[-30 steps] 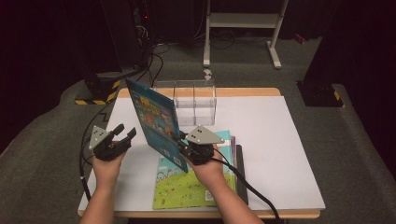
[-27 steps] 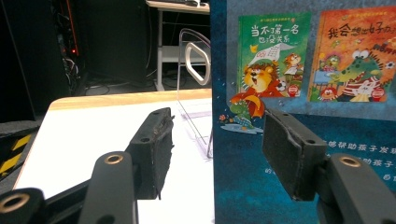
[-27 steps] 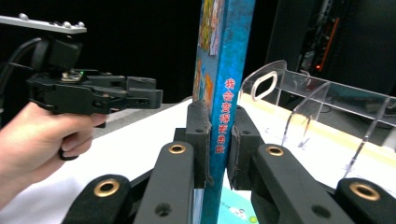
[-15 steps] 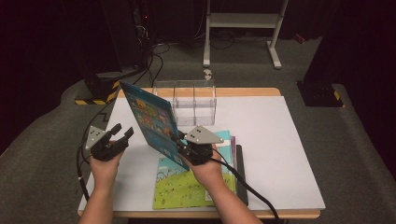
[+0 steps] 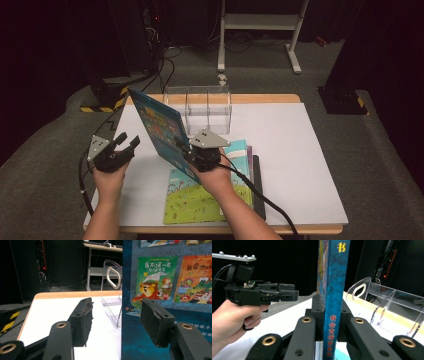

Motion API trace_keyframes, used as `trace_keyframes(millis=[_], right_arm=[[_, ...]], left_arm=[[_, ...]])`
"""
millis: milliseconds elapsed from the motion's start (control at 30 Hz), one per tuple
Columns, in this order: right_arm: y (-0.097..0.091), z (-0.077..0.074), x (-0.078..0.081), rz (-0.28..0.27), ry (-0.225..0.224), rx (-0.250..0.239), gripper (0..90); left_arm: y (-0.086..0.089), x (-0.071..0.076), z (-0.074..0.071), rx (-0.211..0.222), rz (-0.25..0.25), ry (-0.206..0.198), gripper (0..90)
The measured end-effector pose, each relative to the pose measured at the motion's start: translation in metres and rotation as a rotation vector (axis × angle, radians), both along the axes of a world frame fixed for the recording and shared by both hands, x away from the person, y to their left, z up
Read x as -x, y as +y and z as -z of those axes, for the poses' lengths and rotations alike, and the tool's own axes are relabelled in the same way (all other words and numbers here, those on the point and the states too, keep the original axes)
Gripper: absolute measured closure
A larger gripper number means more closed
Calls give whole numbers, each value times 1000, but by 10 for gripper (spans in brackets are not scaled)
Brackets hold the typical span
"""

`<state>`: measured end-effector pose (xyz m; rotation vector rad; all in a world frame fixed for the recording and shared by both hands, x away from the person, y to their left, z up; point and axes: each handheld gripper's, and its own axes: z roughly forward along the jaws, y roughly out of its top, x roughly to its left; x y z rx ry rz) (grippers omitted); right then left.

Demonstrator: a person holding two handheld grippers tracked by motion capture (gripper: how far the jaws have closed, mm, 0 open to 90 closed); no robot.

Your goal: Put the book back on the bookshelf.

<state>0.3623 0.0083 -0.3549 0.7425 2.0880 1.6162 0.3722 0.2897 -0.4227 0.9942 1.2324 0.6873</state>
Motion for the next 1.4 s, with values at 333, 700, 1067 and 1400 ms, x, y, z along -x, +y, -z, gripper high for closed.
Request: trace_keyframes(millis=[333, 700, 1067, 1400], right_arm=[[8, -7, -5, 3, -2, -10, 826], [12, -12, -29, 81, -17, -40, 826], [20, -7, -42, 117, -26, -48, 826], [14, 1, -27, 116, -10, -46, 817]], left_arm=[[3, 1, -2, 11, -5, -5, 435], [5, 1, -1, 14, -7, -7, 436], [4, 1, -1, 18, -4, -4, 436], [-10, 6, -7, 7, 53, -8, 420]])
